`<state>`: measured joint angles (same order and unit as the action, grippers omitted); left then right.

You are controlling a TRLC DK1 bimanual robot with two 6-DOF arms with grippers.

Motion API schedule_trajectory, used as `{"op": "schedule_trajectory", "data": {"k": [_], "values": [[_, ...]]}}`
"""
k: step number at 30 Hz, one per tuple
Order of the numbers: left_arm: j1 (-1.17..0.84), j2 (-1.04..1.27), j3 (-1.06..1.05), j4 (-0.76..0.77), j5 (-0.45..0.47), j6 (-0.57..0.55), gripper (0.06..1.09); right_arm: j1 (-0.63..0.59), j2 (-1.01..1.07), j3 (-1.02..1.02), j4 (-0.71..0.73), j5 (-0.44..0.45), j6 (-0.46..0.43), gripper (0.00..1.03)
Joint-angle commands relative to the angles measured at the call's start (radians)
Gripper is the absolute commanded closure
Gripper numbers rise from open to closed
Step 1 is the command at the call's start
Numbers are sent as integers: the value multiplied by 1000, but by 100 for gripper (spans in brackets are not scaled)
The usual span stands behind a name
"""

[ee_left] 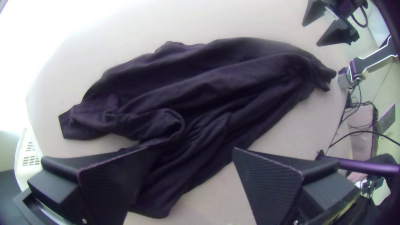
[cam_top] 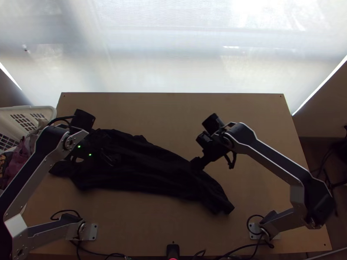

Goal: Fold the t-shirt

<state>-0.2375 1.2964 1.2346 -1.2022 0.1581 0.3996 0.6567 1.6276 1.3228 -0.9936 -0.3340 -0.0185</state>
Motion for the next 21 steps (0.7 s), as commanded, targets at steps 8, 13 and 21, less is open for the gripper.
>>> {"op": "schedule_trajectory", "data": {"k": [8,13,21], "values": [[112,-212,-227,20,-84,16,11,89,273,144,225,-7,34,19],[89,-261,-291,23,-131,27,11,100,348,168,285,-5,32,23],[93,-301,-327,27,-132,30,11,95,446,216,329,-3,0,23]]}}
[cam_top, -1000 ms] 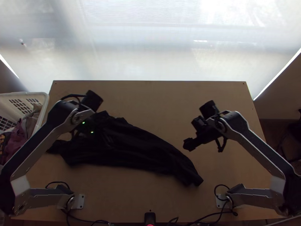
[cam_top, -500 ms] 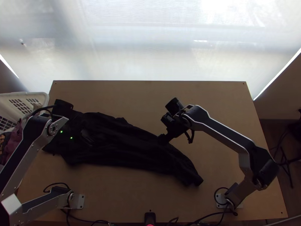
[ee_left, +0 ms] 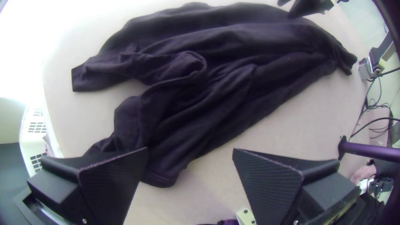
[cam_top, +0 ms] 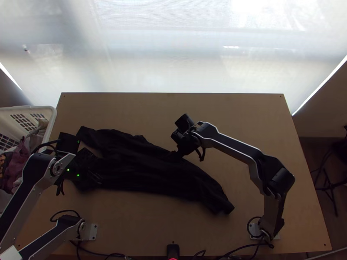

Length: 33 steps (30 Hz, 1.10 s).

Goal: Fold the t-shirt

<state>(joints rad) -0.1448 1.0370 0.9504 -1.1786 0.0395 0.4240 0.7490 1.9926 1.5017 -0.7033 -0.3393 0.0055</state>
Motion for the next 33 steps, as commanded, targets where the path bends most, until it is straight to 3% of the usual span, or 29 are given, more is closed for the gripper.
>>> {"op": "schedule_trajectory", "data": {"k": [1,5,11,15,19,21,25,33], "values": [[2,-46,-44,4,-13,7,11,1,86,37,47,3,-30,23],[-6,-57,-68,4,-13,13,11,-5,110,58,56,11,-48,24],[-18,-81,-114,13,-23,35,11,-10,112,61,96,11,-52,57],[-19,-100,-150,31,-23,44,11,-10,109,54,103,11,-50,68],[-24,-115,-185,56,-55,68,11,-7,78,23,113,8,-52,90],[-24,-124,-216,74,-69,96,11,-5,63,8,119,10,-52,96],[-84,-153,-297,116,-159,128,11,-5,60,5,120,10,-59,100],[-131,-187,-377,165,-207,147,11,-13,61,22,120,10,-58,100]]}}
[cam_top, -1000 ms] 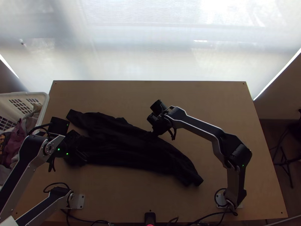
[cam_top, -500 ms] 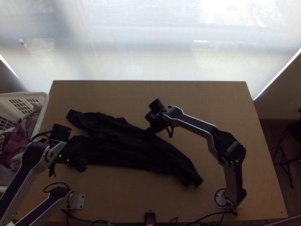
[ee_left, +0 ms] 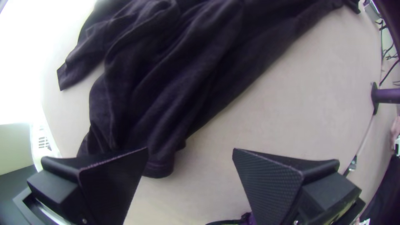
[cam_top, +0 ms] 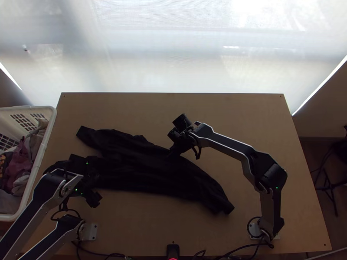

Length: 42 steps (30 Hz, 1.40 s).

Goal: Fold the t-shirt

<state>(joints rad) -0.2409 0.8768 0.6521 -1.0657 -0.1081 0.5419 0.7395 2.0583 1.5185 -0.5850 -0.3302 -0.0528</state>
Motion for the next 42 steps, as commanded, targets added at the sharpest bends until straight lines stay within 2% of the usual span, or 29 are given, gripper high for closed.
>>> {"op": "schedule_trajectory", "data": {"k": [1,7,14,15,19,20,21,23,28,36,38,42], "values": [[-35,-29,-92,69,-76,38,11,-3,-6,6,2,0,2,100],[-15,-25,-157,199,-130,86,27,-12,-26,5,-3,0,2,100],[28,13,-164,259,-134,109,31,-22,-61,5,-10,0,1,100],[35,17,-166,260,-134,113,38,-25,-67,5,-13,0,1,100],[64,22,-172,273,-119,135,80,-35,-81,5,-26,-1,1,100],[77,25,-167,271,-108,138,89,-40,-82,5,-30,-6,1,100],[97,24,-158,270,-104,141,92,-45,-87,5,-36,-9,1,100],[160,25,-123,237,-53,164,95,-52,-98,3,-55,-23,1,100],[292,27,73,49,111,174,100,-75,-158,-12,-91,-38,-1,100],[371,30,354,-214,243,187,100,-196,-273,-55,-171,-84,-9,100],[382,34,426,-261,262,187,100,-227,-317,-66,-208,-119,-18,100],[434,65,587,-329,300,201,100,-275,-429,-63,-306,-132,-47,100]]}}
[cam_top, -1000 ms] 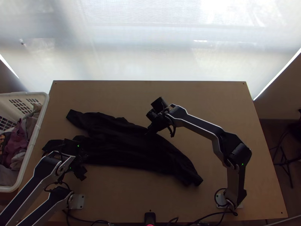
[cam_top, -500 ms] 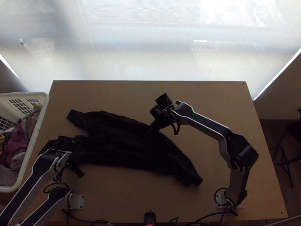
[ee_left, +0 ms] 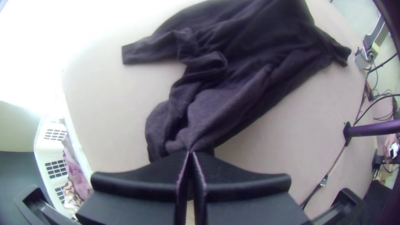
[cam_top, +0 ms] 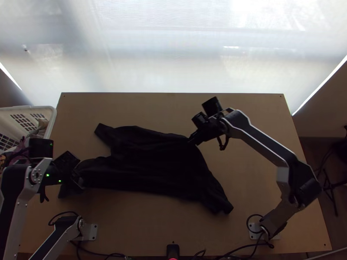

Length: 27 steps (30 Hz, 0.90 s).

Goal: Fold the t-shirt

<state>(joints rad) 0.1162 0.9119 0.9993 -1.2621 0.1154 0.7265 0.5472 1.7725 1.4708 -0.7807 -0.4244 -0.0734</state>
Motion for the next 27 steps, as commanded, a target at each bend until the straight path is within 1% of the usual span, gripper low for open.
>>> {"op": "schedule_trajectory", "data": {"k": [1,6,9,15,18,21,27], "values": [[96,41,280,-143,89,22,100,-96,-173,-15,-129,-39,-31,100],[129,88,412,-146,104,24,100,-170,-297,-17,-213,-39,-40,100],[181,114,426,-122,107,79,100,-230,-367,-30,-235,-40,-40,100],[292,225,430,9,129,175,100,-348,-467,-52,-285,-42,-40,100],[295,291,447,115,130,171,100,-372,-499,-93,-295,-43,-39,100],[261,375,472,171,130,145,99,-388,-509,-130,-290,-42,-32,100],[171,501,427,254,130,88,99,-423,-421,-178,-163,-42,-16,100]]}}
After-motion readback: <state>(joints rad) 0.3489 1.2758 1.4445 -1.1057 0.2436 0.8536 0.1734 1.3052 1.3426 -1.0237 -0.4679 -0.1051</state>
